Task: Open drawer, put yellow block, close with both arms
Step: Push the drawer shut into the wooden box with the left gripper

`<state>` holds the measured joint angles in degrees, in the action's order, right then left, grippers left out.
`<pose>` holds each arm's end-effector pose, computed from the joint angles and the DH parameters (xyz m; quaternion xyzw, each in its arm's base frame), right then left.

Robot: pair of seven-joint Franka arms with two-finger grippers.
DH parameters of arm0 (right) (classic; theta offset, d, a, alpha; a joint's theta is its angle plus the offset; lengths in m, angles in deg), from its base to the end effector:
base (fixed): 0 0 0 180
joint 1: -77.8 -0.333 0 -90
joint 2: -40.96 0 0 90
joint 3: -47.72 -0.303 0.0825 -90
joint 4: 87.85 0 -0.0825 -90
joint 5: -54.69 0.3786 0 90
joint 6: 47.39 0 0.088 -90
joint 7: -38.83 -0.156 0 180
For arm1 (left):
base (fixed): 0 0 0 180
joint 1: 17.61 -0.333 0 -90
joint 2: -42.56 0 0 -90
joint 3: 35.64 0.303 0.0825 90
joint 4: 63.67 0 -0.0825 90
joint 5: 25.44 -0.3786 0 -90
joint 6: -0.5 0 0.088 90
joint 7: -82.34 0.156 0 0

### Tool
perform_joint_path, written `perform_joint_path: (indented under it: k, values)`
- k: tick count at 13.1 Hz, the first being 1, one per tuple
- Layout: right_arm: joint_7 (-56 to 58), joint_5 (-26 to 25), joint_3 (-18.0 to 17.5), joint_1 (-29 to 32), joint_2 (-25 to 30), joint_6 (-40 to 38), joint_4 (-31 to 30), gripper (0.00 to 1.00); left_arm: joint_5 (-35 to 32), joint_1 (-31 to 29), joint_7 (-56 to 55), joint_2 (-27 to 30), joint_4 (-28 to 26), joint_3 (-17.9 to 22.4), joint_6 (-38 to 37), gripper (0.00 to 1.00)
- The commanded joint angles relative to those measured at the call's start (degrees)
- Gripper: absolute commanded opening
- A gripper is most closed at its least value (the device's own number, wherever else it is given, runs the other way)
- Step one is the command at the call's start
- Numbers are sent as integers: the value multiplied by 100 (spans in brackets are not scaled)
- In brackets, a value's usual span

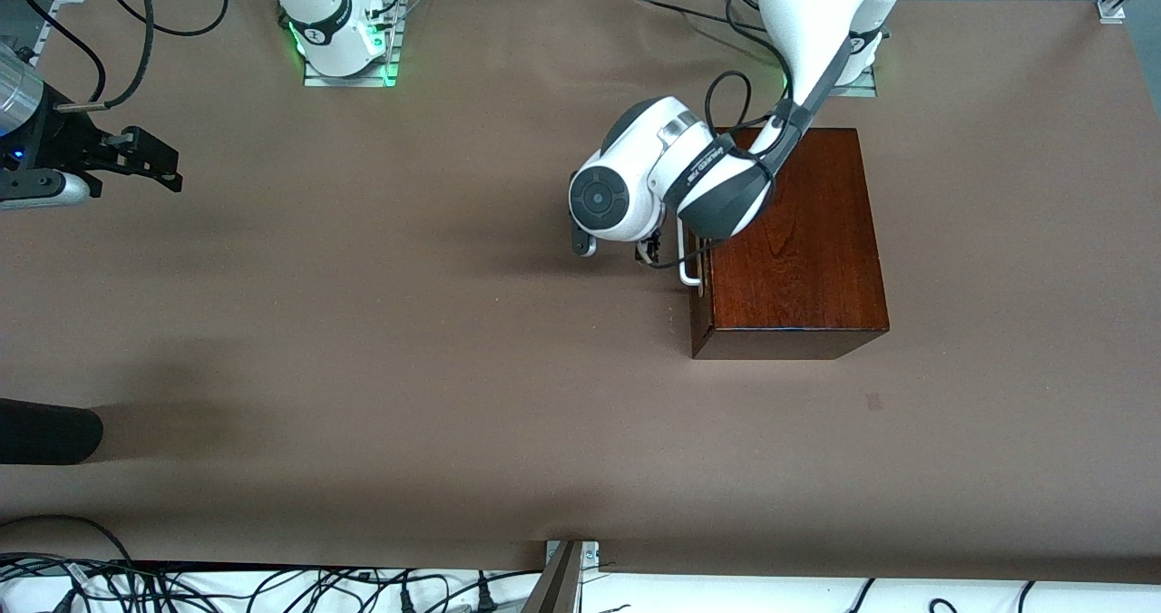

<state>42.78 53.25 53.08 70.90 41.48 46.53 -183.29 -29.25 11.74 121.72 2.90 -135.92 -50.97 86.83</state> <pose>0.5492 0.0108 0.5290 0.9987 0.0489 -0.0090 0.0119 0.4914 -0.4286 0.2810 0.7291 -0.6490 -0.2122 0.0465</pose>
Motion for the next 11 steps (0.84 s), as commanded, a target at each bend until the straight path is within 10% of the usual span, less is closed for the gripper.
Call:
perform_joint_path:
  k: [1,11]
  values:
    - [-87,38,-97,101,-34,-120,131,100,223,-43,-1147,607,-70,21,-28,100]
    - [-87,328,-88,101,-34,-120,140,100,-49,-1641,-2076,1874,-96,91,-957,100]
